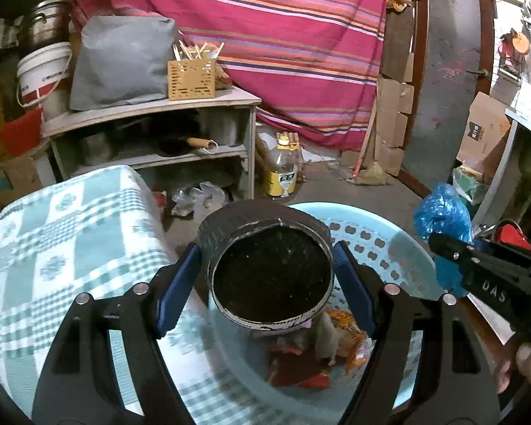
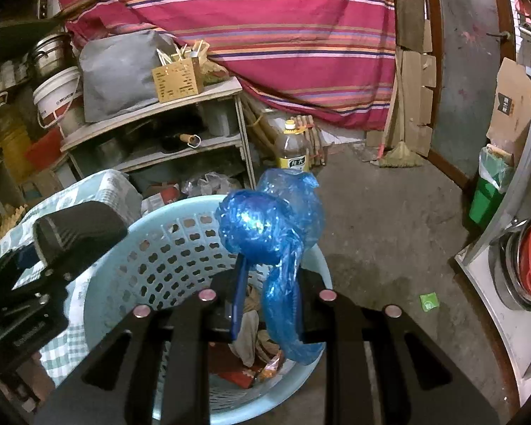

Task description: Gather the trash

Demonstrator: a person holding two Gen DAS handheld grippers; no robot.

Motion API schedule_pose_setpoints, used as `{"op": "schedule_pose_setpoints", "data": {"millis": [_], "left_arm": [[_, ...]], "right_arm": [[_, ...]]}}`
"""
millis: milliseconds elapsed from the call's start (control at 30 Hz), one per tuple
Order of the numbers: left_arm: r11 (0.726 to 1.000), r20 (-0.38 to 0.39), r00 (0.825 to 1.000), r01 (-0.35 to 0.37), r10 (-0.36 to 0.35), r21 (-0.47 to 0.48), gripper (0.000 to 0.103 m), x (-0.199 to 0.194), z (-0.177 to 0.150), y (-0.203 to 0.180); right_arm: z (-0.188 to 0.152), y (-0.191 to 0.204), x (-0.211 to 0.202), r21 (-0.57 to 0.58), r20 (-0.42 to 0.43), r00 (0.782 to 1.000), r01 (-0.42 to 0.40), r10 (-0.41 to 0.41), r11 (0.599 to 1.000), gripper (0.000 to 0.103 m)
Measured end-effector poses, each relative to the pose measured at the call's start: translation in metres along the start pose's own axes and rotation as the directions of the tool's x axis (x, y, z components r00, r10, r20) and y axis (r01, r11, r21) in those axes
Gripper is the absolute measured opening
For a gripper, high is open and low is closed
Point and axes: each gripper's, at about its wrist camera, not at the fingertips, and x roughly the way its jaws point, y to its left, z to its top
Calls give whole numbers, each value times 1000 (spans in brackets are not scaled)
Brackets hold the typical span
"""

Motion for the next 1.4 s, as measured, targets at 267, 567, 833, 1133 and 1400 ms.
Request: {"op": "schedule_pose_setpoints", "data": {"millis": [267,567,833,1133,1400], "left_arm": [[999,2,1000,-2,2,-45,90,-1,4,9],[994,39,994,-97,100,-57,97,-39,2,43],[980,43,981,-186,189,-65,97,-79,-8,86],[957,38,963,-259,266,-128,97,-136,-27,143],[925,50,932,-347,358,-151,98,-196,-61,182]], "right_arm": [[-2,0,5,-22,-14,1000,5,-5,1000,22],[-1,22,13,-47,-22,1000,-15,14,999,24],[0,47,15,-63,4,1000,-4,4,998,68],[-3,68,0,-95,29,999,16,-14,995,88],[-14,111,-66,-133,120,991,-43,59,990,98]]}}
